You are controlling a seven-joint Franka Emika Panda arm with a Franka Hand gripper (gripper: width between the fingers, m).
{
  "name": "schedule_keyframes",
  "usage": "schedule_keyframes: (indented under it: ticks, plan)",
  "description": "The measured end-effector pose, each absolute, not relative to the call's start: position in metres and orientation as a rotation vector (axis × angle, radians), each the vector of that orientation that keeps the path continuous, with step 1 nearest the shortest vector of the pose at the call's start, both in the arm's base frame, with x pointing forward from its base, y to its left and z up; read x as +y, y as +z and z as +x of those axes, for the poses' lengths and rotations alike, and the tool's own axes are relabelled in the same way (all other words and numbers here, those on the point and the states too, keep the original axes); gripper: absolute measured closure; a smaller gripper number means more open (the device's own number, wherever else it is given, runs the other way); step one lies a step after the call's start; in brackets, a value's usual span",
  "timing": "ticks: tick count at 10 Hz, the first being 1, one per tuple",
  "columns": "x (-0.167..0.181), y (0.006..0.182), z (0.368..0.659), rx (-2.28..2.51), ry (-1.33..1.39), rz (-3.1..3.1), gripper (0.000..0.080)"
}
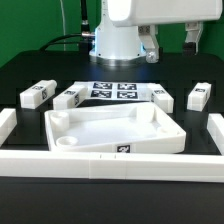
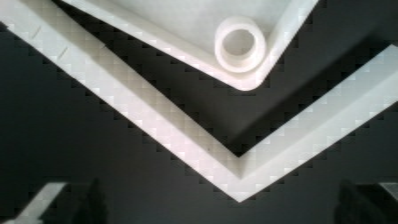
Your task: Assemble desk
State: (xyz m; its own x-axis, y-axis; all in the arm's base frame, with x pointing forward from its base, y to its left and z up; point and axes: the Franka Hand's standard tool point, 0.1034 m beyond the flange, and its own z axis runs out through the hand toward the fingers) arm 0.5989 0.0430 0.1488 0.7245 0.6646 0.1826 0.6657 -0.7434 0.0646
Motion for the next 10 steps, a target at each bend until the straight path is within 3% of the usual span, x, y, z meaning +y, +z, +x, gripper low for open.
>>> schedule_keyframes:
  ticks: [5,7,10]
  plan:
    - [0.042,0.148,0.598,-1.173,-0.313,-2.903,0.015]
    - [0.031,0.135,0.575,-1.692,-0.387,-2.753,0.015]
    - [0.031,0.118,0.558,-1.984,-0.242,-2.597,0.015]
